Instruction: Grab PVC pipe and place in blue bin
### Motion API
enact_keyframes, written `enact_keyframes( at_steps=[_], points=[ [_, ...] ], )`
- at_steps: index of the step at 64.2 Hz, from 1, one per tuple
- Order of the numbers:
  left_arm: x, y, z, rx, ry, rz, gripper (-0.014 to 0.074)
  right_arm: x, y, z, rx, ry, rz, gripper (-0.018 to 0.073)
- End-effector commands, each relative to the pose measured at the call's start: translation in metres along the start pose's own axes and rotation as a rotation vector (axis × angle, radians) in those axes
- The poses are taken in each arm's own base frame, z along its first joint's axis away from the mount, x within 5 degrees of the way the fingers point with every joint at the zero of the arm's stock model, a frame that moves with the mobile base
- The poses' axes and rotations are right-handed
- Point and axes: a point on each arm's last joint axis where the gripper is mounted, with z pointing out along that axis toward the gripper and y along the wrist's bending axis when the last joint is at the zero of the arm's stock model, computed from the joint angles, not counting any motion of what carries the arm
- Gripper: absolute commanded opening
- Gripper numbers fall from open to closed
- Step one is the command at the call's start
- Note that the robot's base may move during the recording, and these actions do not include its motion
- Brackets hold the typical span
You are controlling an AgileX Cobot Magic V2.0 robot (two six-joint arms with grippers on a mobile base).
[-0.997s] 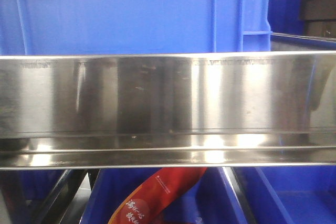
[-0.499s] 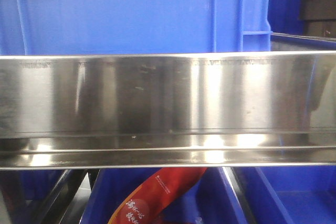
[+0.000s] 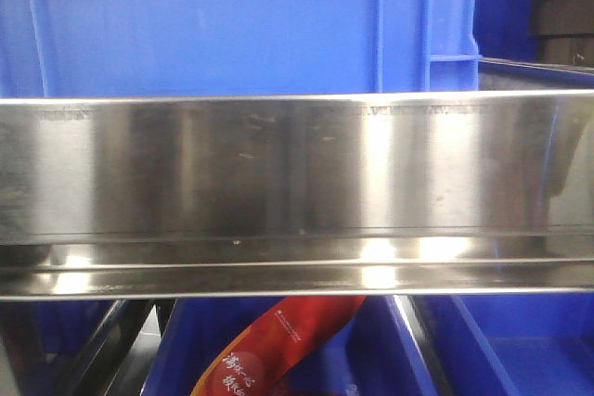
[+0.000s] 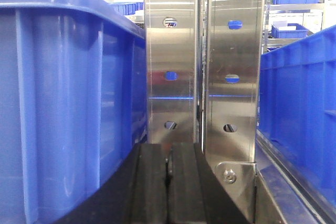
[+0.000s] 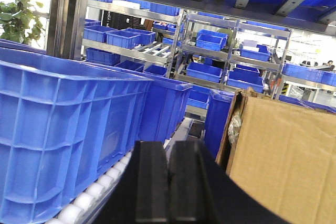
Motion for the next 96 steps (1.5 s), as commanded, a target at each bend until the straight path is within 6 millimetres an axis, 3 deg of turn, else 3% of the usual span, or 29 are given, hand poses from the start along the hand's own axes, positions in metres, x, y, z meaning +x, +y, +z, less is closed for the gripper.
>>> enact_keyframes(
  at_steps=[1, 96],
  points=[
    [-0.0017, 0.0005, -0.0003, -0.007, -0.017, -0.011, -0.0111, -0.0012, -0.0011, -0.0006, 0.016, -0.022, -0.005, -0.0162],
    [-0.0017, 0.0005, -0.0003, -0.007, -0.017, -0.011, -0.0111, 0.0004, -0.0002, -0.0006, 0.006, -0.004, -0.001, -0.0162]
  ],
)
